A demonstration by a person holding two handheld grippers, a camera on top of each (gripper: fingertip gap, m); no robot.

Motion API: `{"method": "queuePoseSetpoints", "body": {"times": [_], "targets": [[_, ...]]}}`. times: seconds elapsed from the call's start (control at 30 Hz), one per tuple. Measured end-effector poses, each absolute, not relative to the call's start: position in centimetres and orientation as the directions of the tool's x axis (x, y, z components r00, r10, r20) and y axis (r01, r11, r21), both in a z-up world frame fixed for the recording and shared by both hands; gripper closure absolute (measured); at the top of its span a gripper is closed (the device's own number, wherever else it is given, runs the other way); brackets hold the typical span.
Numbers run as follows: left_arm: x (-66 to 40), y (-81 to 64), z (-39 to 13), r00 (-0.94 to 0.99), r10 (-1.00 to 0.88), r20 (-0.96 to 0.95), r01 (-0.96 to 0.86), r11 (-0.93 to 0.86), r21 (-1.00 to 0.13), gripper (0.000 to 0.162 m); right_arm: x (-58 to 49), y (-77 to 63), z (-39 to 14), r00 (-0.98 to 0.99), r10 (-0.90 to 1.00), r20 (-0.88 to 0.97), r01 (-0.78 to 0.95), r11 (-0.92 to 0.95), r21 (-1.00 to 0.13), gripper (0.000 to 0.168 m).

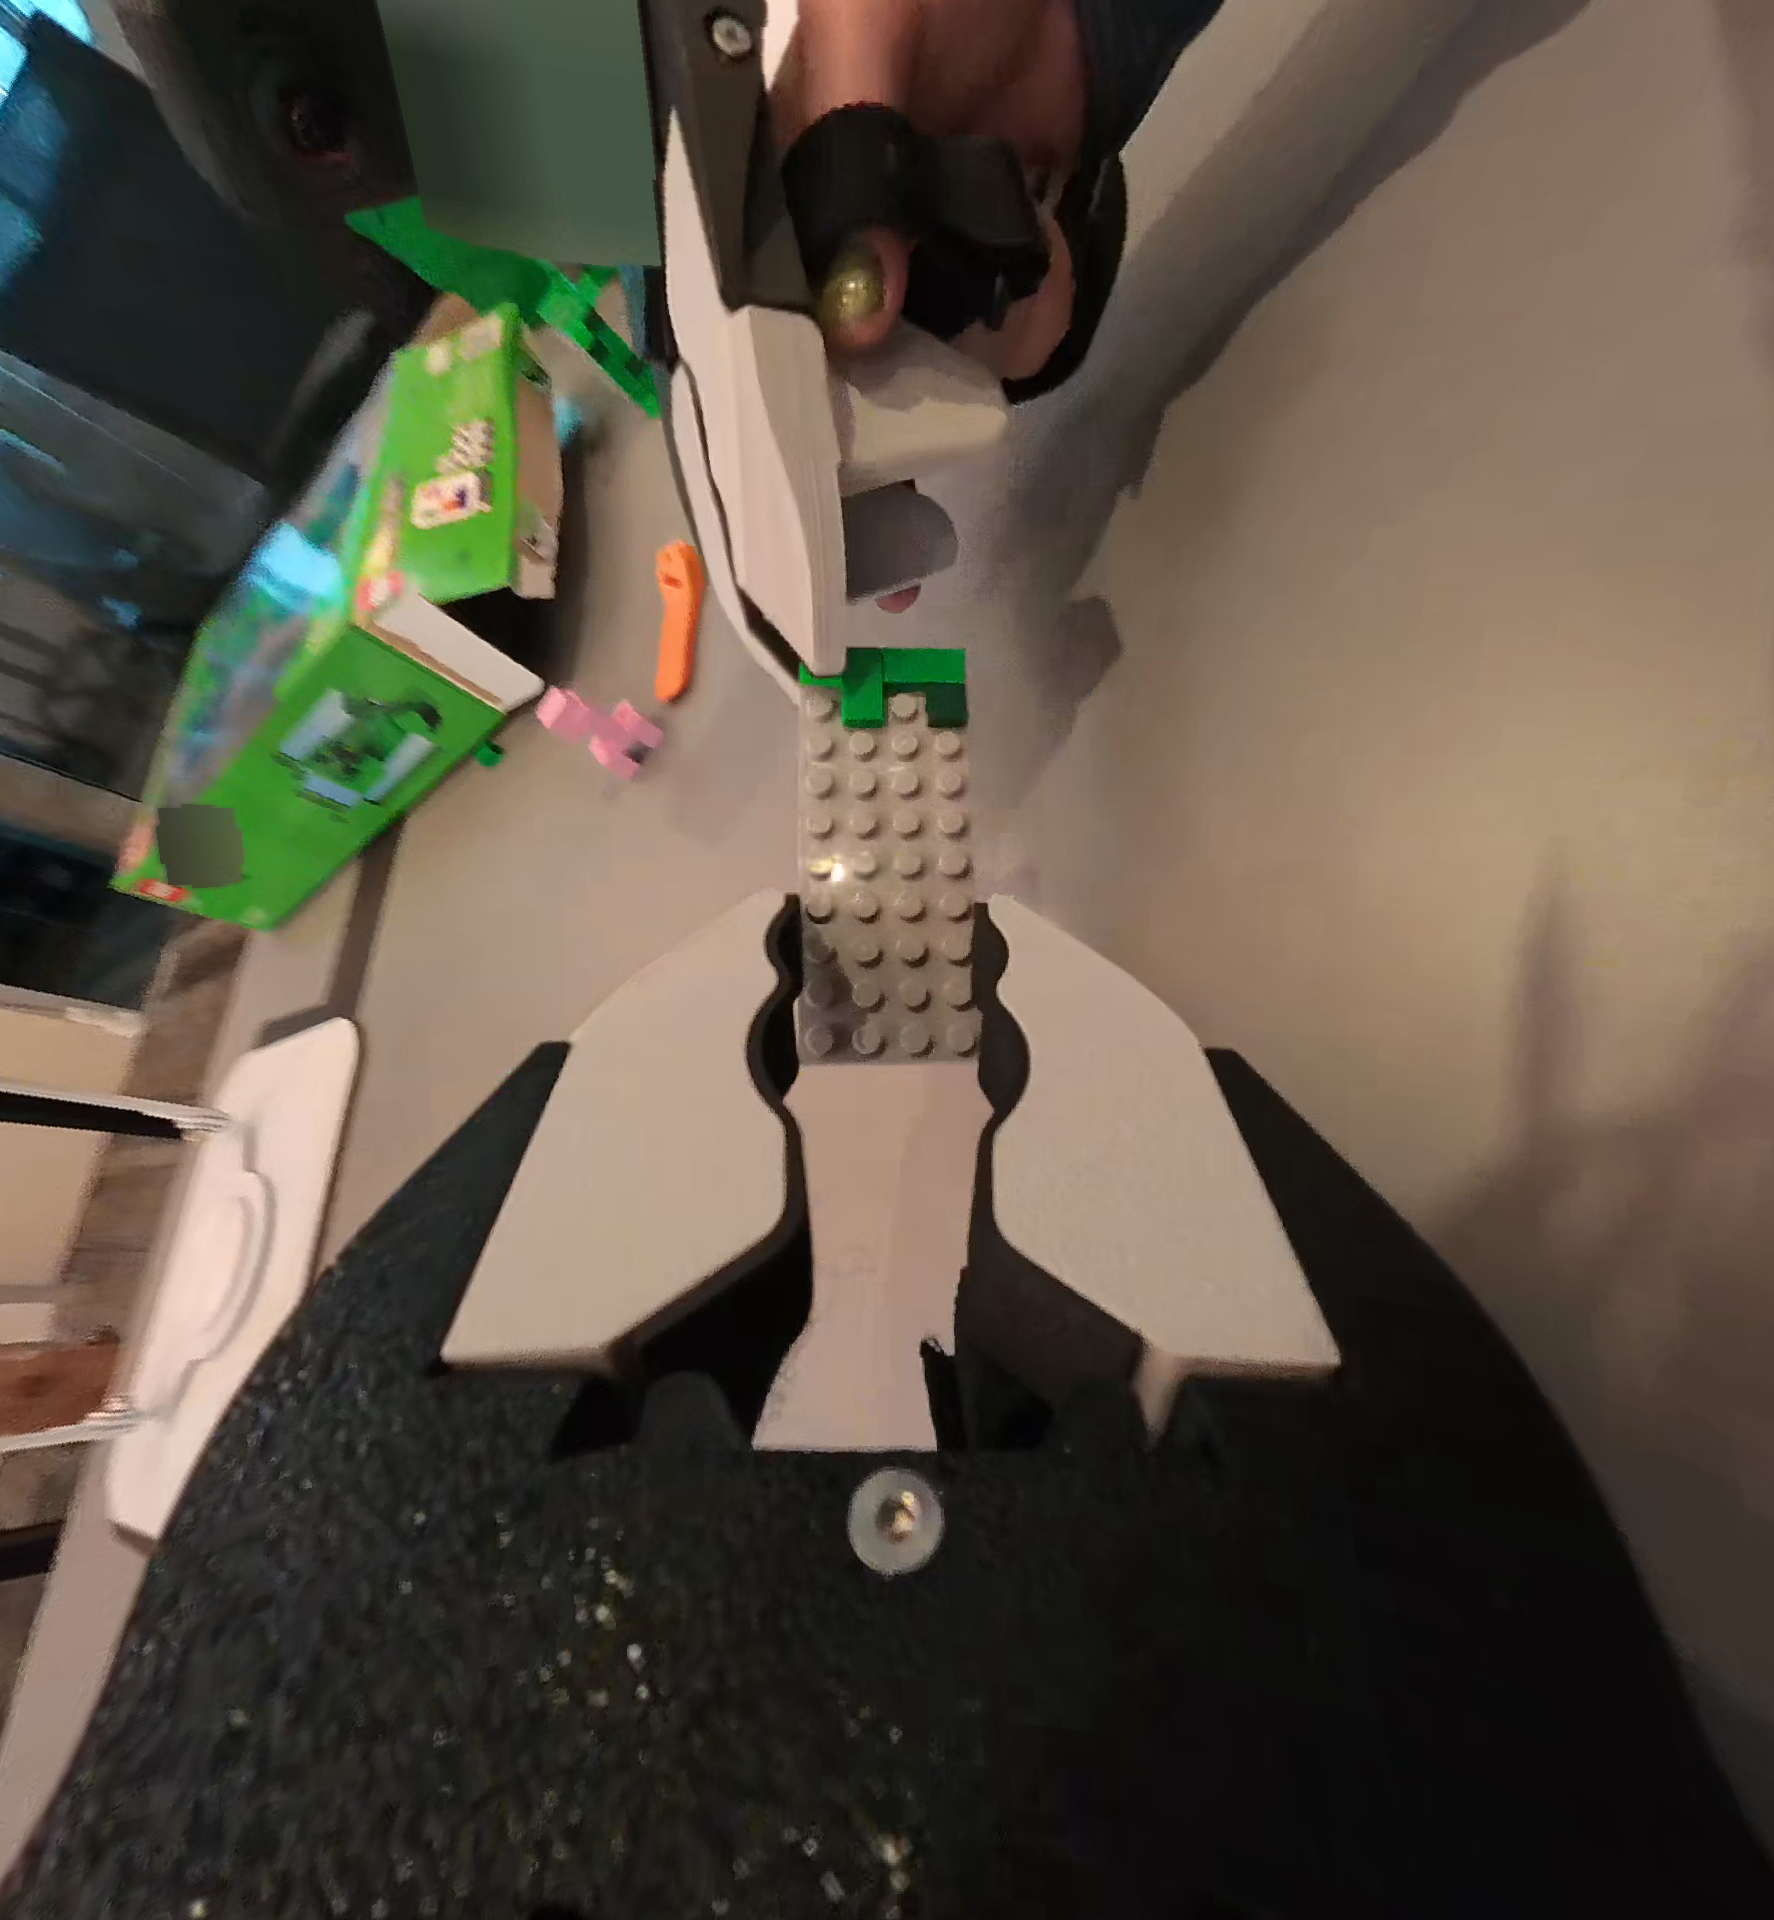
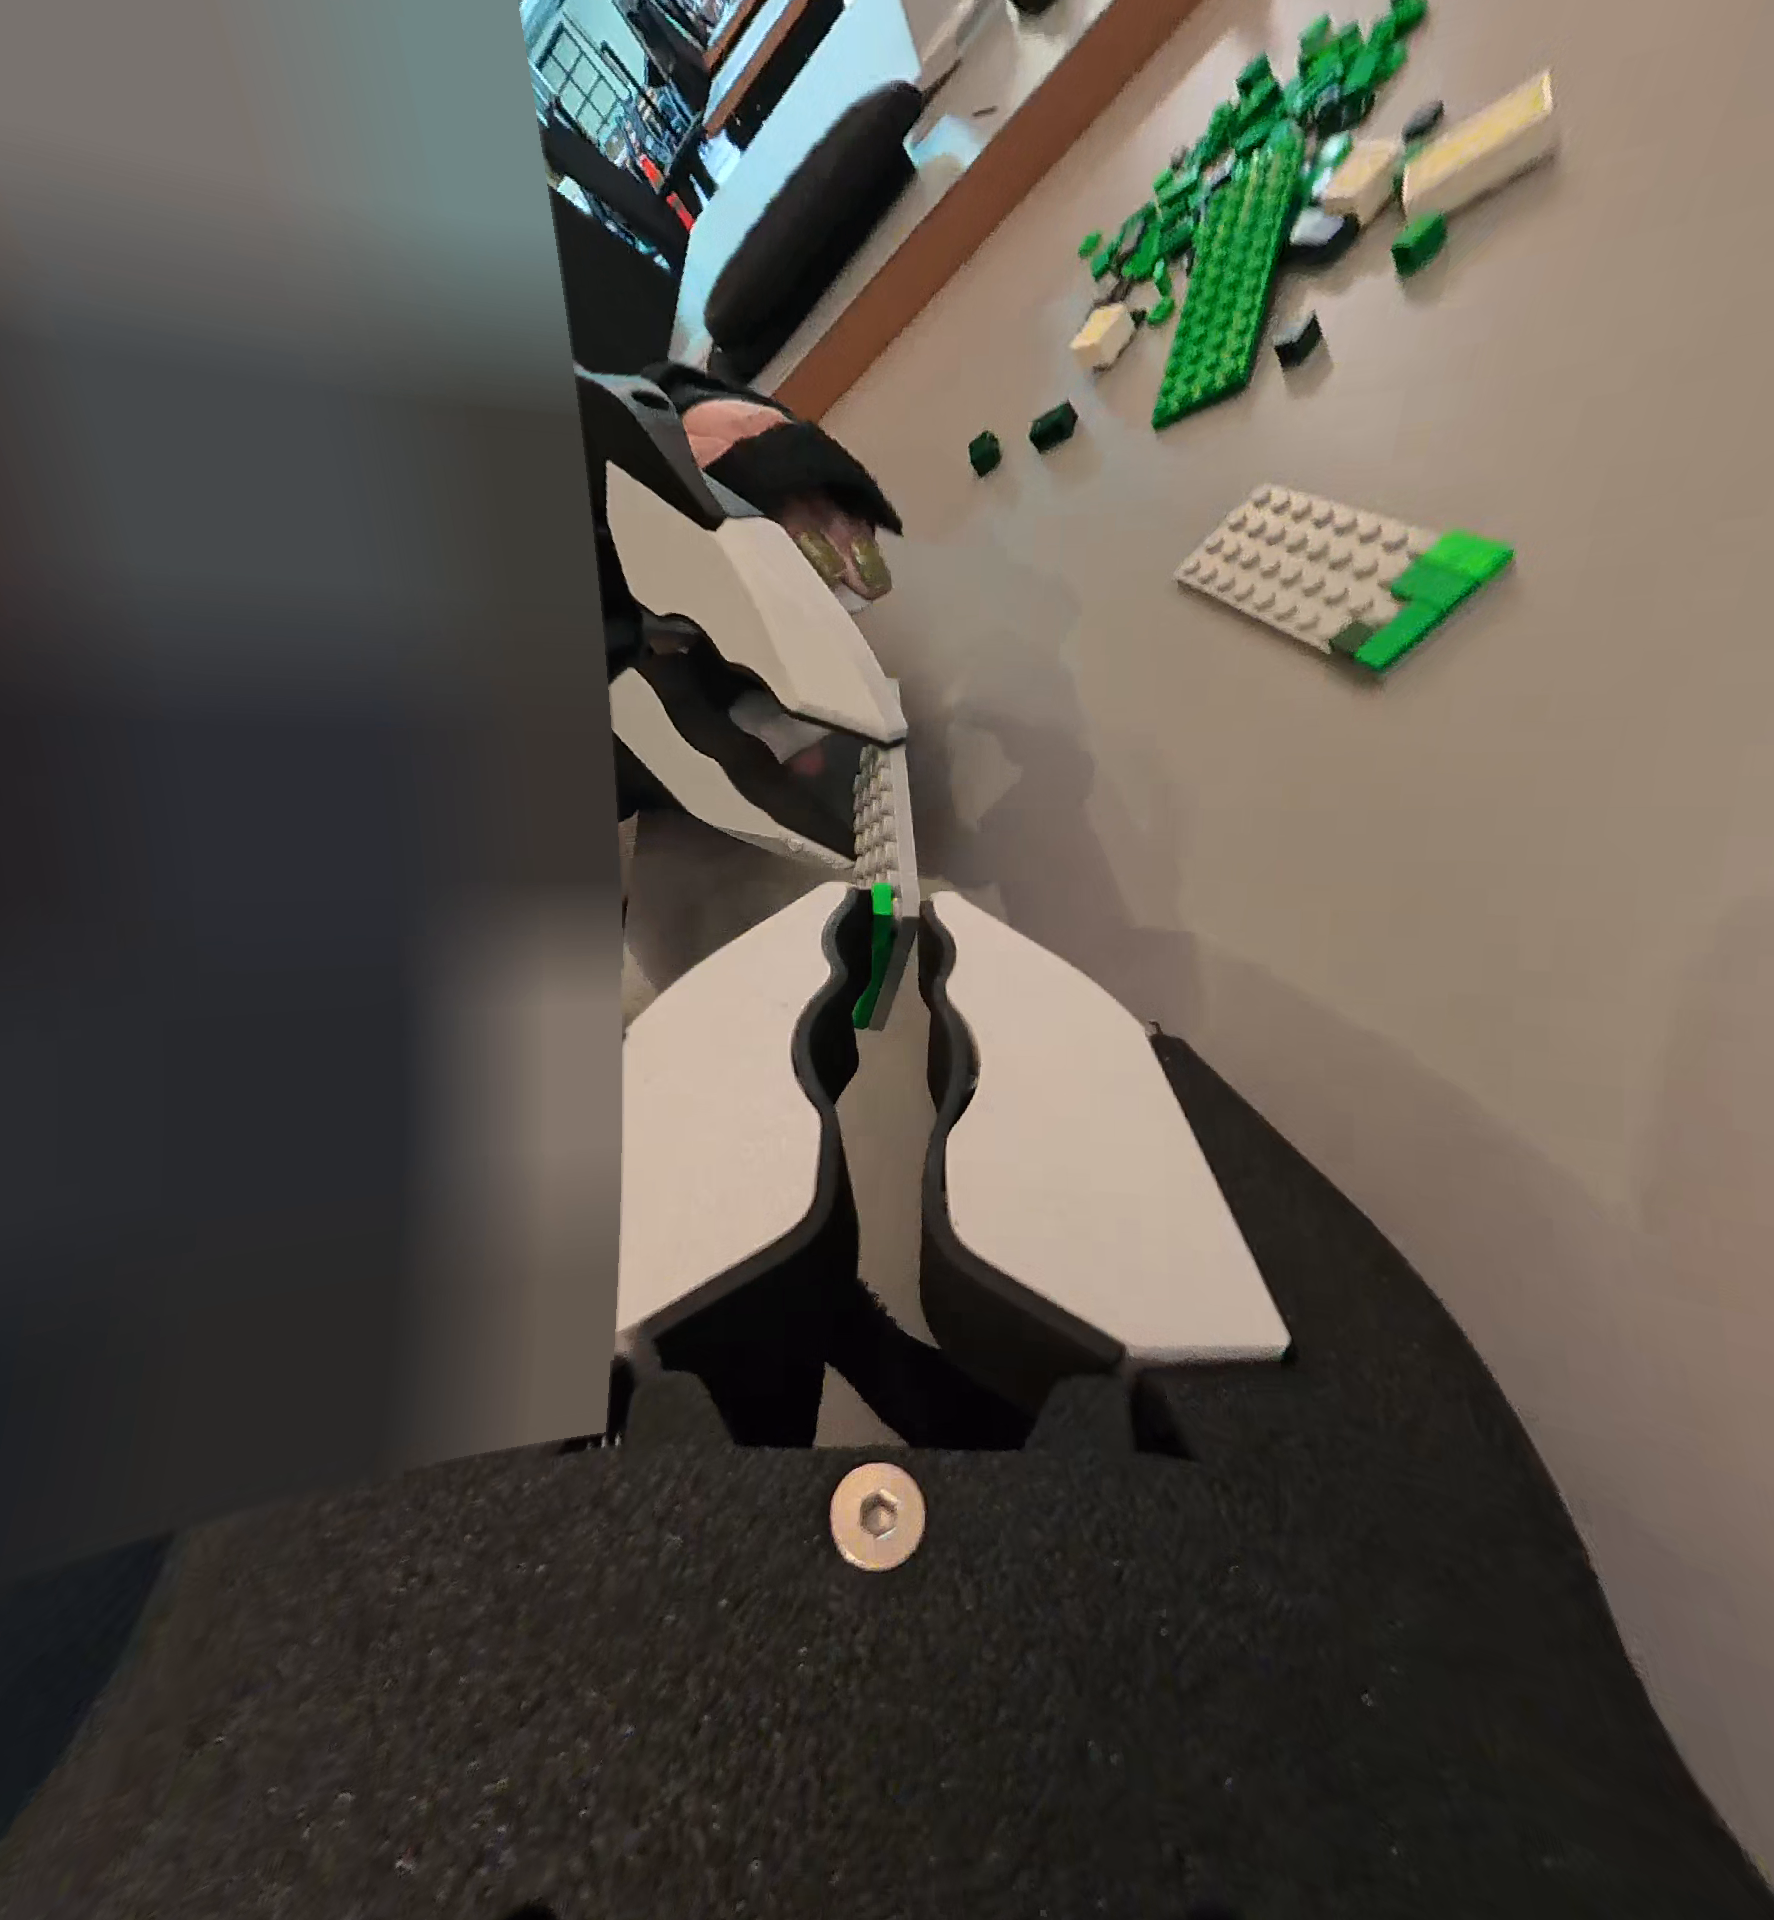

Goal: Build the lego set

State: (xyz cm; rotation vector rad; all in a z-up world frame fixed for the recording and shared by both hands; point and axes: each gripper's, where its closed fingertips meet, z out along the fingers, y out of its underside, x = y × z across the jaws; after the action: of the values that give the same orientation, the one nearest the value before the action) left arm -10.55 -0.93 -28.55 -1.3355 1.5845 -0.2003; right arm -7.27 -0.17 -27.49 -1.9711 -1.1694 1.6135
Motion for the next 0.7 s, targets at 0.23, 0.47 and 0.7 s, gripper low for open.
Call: {"method": "queuePoseSetpoints", "body": {"times": [0.23, 0.47, 0.7], "targets": [[-10.0, -0.9, -27.3, 0.165, -0.693, -0.702, -0.603, 0.493, -0.627, 0.134, -6.9, -0.5, -25.6, -0.042, 0.865, -0.5, 0.289, -0.468, -0.835, 0.161], [-9.7, -0.7, -27.5, 0.24, -0.837, -0.492, -0.529, 0.313, -0.789, 0.13, -6.6, -0.7, -26.1, -0.083, 0.915, -0.396, 0.275, -0.361, -0.891, 0.161], [-9.1, -1.9, -29.3, 0.175, -0.977, -0.125, -0.477, 0.027, -0.878, 0.13, -7.7, -1.7, -26.3, -0.156, 0.953, -0.261, 0.243, -0.219, -0.945, 0.161]]}}
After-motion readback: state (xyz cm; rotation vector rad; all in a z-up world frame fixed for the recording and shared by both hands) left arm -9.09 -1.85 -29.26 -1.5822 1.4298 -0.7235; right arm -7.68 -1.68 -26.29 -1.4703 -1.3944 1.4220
